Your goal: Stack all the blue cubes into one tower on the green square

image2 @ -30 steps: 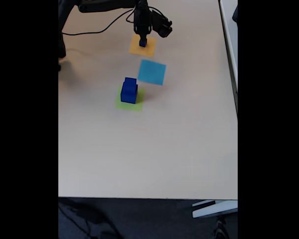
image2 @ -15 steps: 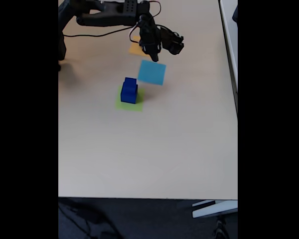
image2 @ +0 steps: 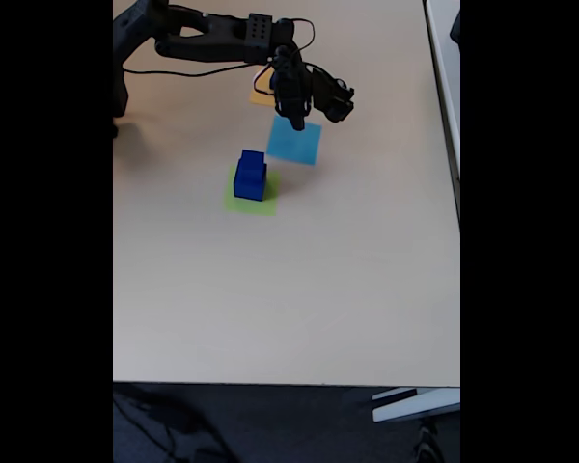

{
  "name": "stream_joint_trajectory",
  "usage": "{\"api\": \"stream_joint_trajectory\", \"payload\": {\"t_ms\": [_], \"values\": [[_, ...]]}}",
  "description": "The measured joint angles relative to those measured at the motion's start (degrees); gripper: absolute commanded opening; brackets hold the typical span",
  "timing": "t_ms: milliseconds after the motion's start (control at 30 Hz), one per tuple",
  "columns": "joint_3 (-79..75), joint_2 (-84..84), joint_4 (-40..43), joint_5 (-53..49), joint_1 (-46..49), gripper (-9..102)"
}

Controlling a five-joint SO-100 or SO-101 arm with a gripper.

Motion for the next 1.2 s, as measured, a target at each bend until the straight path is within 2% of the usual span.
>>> {"api": "stream_joint_trajectory", "payload": {"t_ms": [800, 1200], "values": [[2.02, -2.90, 0.00, 0.18, 1.14, 2], [2.02, -2.90, -1.14, -2.20, 1.58, 12]]}}
